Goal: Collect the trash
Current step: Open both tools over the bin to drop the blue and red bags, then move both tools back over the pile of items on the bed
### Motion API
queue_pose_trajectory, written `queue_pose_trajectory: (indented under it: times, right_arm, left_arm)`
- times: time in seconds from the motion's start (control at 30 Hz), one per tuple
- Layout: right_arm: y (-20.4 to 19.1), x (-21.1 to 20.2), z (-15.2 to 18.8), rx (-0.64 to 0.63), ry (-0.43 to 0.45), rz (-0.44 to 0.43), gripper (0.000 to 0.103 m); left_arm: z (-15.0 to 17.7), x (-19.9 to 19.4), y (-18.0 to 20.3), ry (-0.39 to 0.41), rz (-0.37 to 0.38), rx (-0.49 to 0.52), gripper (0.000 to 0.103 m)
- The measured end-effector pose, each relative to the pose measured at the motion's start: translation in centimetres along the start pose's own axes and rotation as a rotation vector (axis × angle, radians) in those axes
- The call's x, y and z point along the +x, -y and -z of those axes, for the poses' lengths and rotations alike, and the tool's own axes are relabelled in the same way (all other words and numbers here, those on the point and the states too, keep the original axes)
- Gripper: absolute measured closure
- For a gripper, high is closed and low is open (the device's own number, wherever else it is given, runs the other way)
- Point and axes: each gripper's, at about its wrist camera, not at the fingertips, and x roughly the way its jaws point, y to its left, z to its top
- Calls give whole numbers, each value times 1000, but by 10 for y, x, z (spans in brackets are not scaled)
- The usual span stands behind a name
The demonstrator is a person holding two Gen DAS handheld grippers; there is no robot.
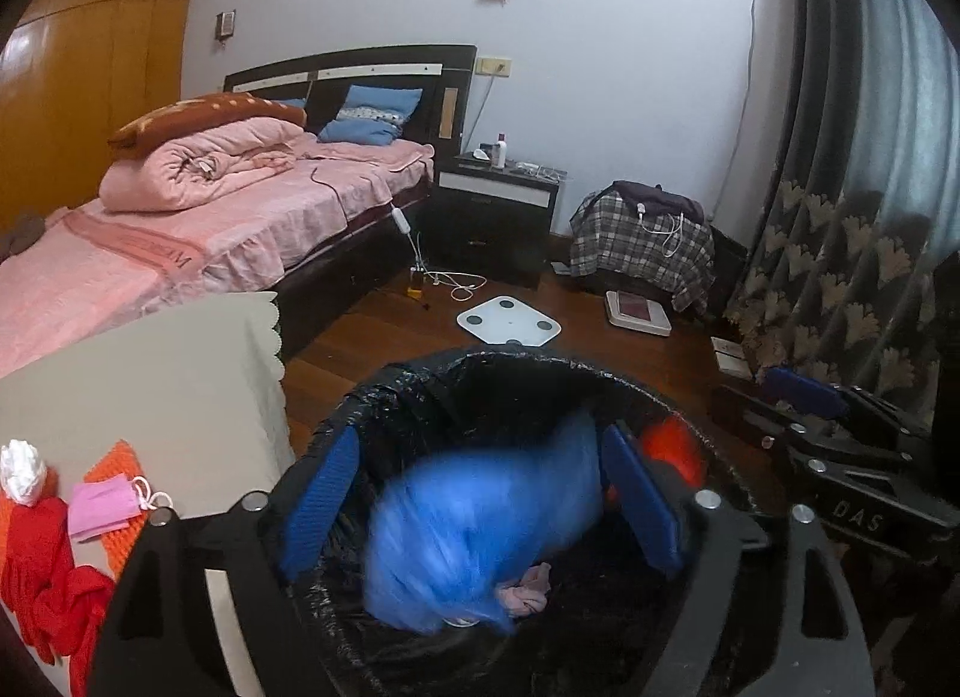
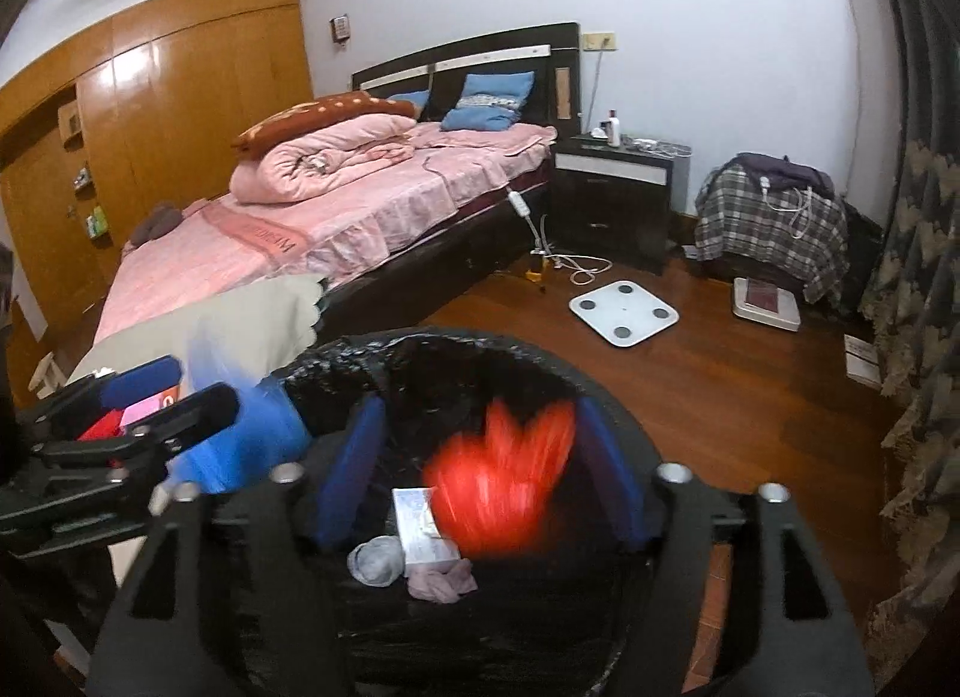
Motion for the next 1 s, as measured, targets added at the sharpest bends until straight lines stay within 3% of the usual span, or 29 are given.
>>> queue_pose_trajectory:
  times: [0.03,0.13,0.33,0.63,1.0]
  right_arm:
    - [1,-1,1,3,8,16,16]
    - [2,-1,-1,14,5,19,9]
    - [-20,2,-4,22,-10,-20,7]
    - [-108,17,-15,-59,-14,-174,7]
    - [-226,39,-24,-200,-28,-344,7]
  left_arm:
    - [0,-1,-2,2,-8,-1,18]
    - [3,-14,-15,20,-48,-17,17]
    - [13,-49,-55,56,-166,-68,14]
    - [37,-105,-130,88,-398,-126,13]
    - [69,-144,-210,77,-580,-218,13]
